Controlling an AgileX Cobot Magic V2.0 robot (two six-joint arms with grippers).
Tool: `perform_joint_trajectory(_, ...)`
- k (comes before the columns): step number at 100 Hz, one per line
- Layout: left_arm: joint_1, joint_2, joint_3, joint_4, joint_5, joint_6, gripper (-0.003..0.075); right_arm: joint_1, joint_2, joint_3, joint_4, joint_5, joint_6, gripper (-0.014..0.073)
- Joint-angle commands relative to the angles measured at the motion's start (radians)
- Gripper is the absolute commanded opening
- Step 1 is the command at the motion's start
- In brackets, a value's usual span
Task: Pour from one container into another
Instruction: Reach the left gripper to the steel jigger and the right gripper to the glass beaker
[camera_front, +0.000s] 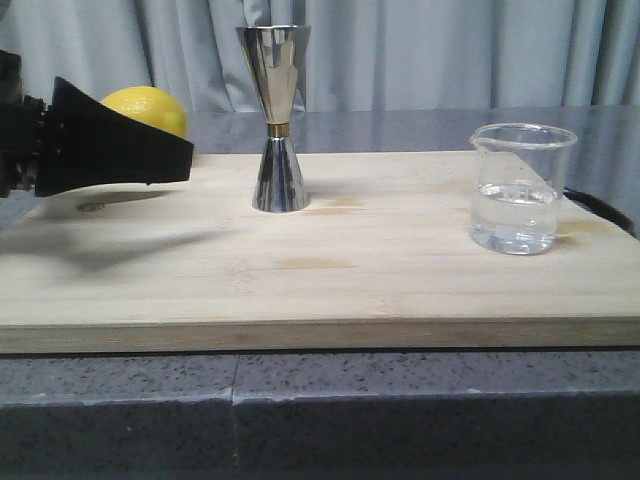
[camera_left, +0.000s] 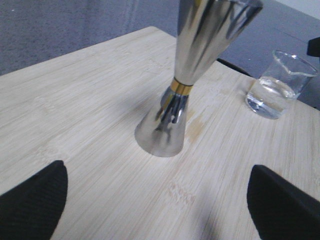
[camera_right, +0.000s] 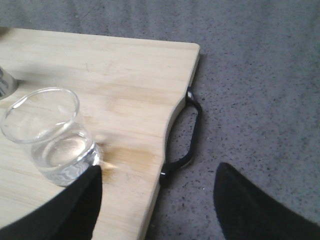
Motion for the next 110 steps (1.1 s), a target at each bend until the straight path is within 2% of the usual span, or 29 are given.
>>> perform_joint_trajectory(1,-0.010,0.007,-0.055,-0.078,0.145,0.039,0.0659,0.019,0.023,-0.024,-0.004,-0.100,-0.007,0.0437)
perform_joint_trajectory(22,-0.064,0.053,-0.170,-0.078,0.152,0.065,0.0659,0.091,0.113,-0.024,-0.049,-0.160,-0.007,0.0437)
perform_joint_trajectory(43,-0.139,0.097,-0.259,-0.078,0.107,0.065,0.0659,0.131,0.212,-0.024,-0.071,-0.278,-0.007,0.0437)
perform_joint_trajectory(110,-0.223,0.195,-0.312,-0.078,0.084,0.068,0.0651,0.166,0.257,-0.024,-0.079,-0.359,-0.005,0.0437)
